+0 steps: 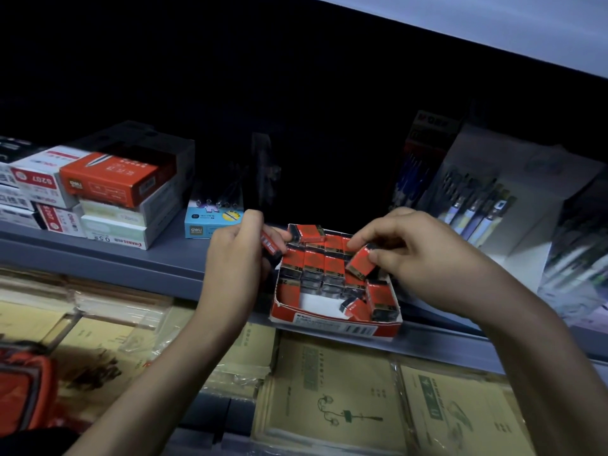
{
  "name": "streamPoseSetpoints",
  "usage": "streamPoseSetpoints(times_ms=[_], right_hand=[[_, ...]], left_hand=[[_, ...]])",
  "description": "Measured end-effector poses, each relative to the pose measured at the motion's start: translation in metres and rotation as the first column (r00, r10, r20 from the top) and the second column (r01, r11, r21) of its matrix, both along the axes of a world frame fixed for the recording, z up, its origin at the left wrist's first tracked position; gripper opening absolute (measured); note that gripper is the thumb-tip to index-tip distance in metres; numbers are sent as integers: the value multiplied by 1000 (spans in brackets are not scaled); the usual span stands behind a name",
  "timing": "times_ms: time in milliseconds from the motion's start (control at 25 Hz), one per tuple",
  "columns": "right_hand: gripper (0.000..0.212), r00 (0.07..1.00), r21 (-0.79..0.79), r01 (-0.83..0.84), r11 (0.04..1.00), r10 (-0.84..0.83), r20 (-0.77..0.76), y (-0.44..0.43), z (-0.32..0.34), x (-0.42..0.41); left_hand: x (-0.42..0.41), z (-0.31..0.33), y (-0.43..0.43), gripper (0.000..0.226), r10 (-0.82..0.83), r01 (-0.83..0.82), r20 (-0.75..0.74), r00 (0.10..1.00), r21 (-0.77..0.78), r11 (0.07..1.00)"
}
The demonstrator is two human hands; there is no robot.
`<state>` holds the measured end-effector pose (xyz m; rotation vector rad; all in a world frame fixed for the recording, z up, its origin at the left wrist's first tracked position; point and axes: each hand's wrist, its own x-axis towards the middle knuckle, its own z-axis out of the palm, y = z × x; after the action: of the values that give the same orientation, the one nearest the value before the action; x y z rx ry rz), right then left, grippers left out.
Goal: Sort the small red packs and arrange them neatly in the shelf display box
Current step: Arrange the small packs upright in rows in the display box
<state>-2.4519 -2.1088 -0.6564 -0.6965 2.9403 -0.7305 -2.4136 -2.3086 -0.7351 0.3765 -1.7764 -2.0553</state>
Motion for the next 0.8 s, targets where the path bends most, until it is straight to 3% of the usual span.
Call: streamPoseSetpoints(times_ms=[240, 600, 800], right_hand=[[26, 994, -143, 42, 989, -26, 110, -4, 0, -5], [16, 988, -76, 150, 986, -153, -36, -12, -19, 1], [9, 988, -63, 152, 986, -153, -10, -6, -14, 6]], left_hand=[[0, 1, -1, 50, -5, 5, 4, 1000, 12, 1000], [1, 2, -1, 52, -25, 25, 16, 1000, 2, 1000], [0, 0, -1, 52, -10, 10, 12, 1000, -2, 1000]])
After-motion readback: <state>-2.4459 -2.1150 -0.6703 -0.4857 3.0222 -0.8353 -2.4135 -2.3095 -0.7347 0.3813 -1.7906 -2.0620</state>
